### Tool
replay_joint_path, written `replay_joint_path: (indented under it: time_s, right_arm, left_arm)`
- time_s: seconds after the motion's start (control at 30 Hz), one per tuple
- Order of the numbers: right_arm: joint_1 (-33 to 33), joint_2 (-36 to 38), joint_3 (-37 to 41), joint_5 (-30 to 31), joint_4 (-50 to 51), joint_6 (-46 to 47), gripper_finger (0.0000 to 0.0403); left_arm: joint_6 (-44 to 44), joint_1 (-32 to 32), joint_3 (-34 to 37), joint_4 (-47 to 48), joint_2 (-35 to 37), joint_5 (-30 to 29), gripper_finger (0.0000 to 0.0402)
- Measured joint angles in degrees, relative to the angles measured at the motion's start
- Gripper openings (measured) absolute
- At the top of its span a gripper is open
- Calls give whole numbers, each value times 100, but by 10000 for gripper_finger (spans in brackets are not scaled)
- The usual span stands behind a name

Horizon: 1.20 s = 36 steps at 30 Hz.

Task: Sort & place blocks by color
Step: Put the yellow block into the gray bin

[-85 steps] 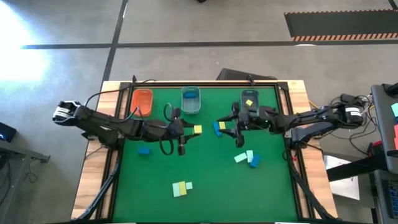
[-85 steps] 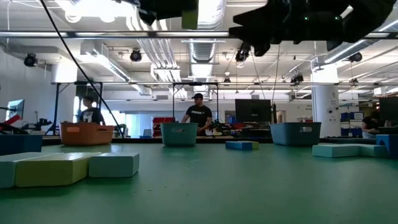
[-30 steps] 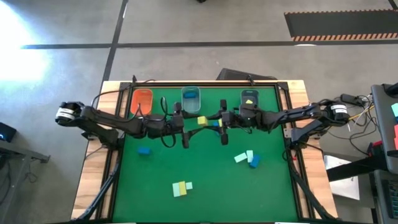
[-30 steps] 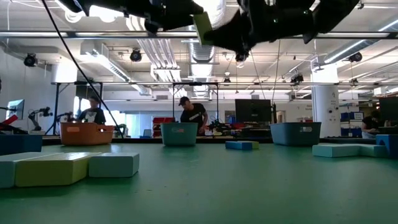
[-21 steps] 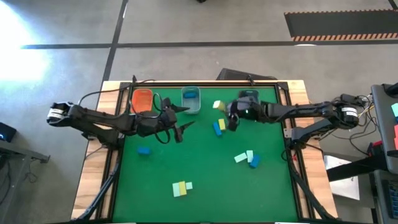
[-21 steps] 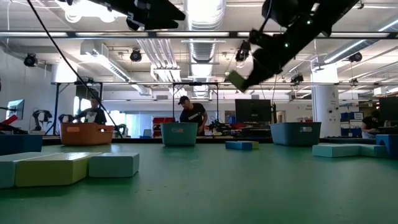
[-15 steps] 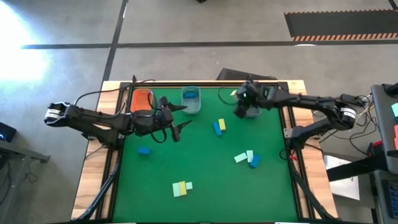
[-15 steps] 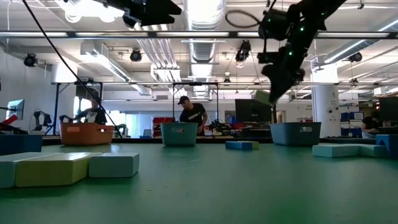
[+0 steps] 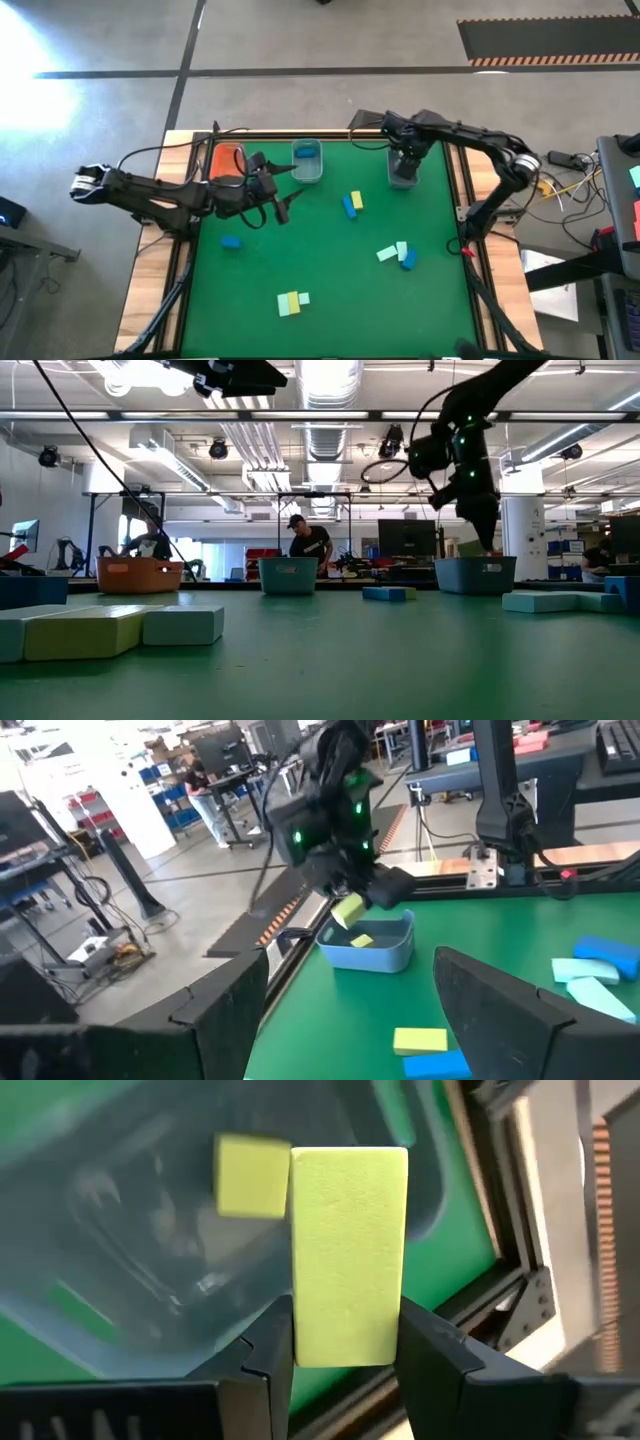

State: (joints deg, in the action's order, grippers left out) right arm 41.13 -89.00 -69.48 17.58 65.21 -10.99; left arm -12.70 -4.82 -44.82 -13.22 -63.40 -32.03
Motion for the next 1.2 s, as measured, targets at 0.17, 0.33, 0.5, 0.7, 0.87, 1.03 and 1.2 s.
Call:
replay_joint_path:
  time_s: [0.17, 0.33, 0.5, 0.7, 0.87, 1.03, 1.2]
  right_arm:
    - [156, -303, -32, -1, -89, -594, 119]
    - [167, -352, -30, -6, -450, -1012, 119]
    - [167, -292, -30, -250, -732, -1276, 119]
    - [167, -452, -8, -249, -823, -1378, 119]
    - [167, -506, 9, -211, -885, -1366, 137]
    - [167, -455, 11, -191, -898, -1352, 203]
    - [167, -348, -36, -91, -844, -1192, 214]
  left_arm:
    - [-25, 0, 3, 34, 80, 0, 267]
    - [-95, 0, 11, 65, 88, 0, 267]
    - [-123, 0, 12, 59, 86, 1, 267]
    - [-126, 0, 12, 58, 86, 2, 267]
    - [-126, 0, 14, 56, 84, 3, 268]
    - [-124, 0, 18, 55, 82, 4, 268]
    - [-119, 0, 20, 53, 81, 7, 268]
